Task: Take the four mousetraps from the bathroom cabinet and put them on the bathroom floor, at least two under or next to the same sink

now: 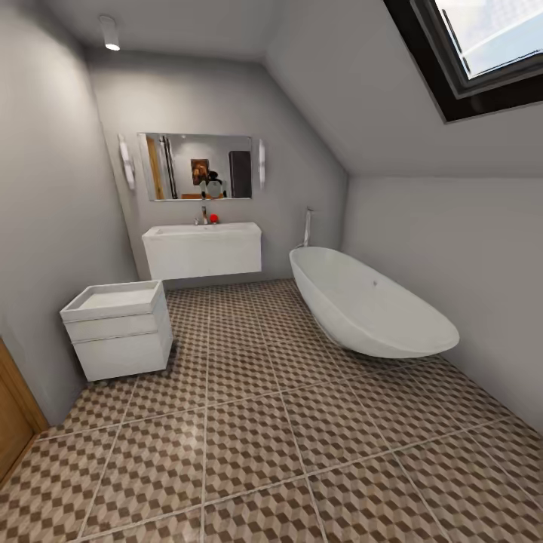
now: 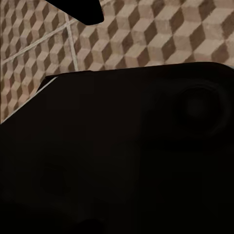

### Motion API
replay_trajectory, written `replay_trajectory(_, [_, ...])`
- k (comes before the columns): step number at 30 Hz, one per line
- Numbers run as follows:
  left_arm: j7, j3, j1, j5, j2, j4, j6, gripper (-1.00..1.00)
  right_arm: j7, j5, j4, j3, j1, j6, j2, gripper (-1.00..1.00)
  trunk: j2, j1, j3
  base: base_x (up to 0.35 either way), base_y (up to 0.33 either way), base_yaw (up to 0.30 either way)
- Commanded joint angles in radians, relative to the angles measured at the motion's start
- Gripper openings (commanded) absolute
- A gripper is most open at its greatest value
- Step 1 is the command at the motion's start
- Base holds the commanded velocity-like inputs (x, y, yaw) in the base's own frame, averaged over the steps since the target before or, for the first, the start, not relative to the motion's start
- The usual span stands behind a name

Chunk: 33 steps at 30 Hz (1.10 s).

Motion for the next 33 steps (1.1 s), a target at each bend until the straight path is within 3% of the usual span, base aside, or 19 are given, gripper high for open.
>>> replay_trajectory(1, [0.0, 0.006, -0.002, 0.006, 0.001, -0.006, -0.006, 1.0, 0.0, 0.006, -0.003, 0.004, -0.001, -0.006, 0.003, 1.0, -0.001, 0.0, -0.001, 0.0, 0.0, 0.0])
replay_trajectory(24, [0.0, 0.012, -0.001, 0.011, 0.002, -0.027, -0.053, 1.0, -0.002, 0.008, -0.003, 0.0, -0.001, -0.006, 0.003, 1.0, -0.001, 0.0, -0.001, 0.0, 0.0, 0.002])
replay_trajectory(33, [0.0, 0.012, -0.001, 0.011, 0.002, -0.028, -0.055, 1.0, -0.005, 0.008, -0.003, -0.003, -0.001, -0.009, 0.003, 1.0, -0.001, 0.0, -0.001, 0.0, 0.0, 0.173])
